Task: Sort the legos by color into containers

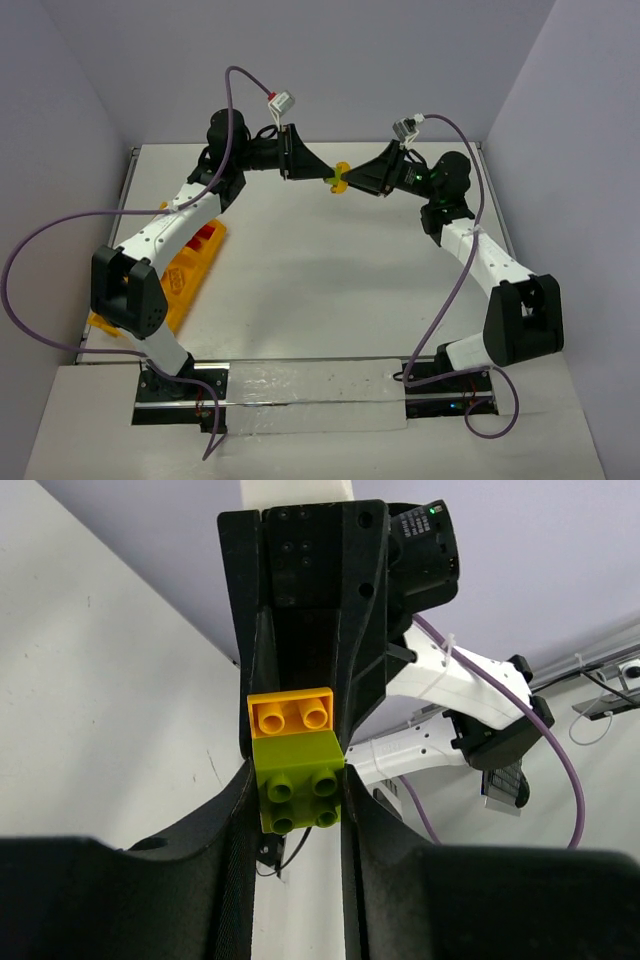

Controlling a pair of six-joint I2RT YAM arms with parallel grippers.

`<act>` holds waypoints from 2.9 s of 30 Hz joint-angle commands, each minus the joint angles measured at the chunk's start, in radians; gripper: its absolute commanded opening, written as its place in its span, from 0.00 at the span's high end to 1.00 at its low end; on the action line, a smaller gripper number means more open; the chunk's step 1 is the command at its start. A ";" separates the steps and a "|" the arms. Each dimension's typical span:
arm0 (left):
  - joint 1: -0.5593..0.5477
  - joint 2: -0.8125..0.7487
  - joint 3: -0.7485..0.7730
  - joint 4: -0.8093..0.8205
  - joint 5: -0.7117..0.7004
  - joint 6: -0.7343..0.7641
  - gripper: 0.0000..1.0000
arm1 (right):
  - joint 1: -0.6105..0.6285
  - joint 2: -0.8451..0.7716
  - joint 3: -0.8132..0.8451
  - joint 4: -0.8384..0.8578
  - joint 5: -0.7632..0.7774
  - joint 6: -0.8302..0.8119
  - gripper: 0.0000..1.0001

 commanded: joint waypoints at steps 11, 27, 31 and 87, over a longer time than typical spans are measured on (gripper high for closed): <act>0.008 -0.047 0.006 -0.013 0.017 0.038 1.00 | 0.012 0.115 -0.060 0.641 -0.057 0.421 1.00; 0.102 -0.153 0.070 -0.561 -0.207 0.349 1.00 | 0.032 -0.083 0.174 -0.856 0.319 -0.618 1.00; 0.130 -0.201 0.069 -0.779 -0.413 0.419 1.00 | 0.032 -0.094 0.165 -0.943 0.394 -0.686 1.00; 0.962 -0.574 -0.560 -1.306 -1.455 -0.051 0.05 | 0.362 0.072 0.327 -1.173 0.608 -0.835 1.00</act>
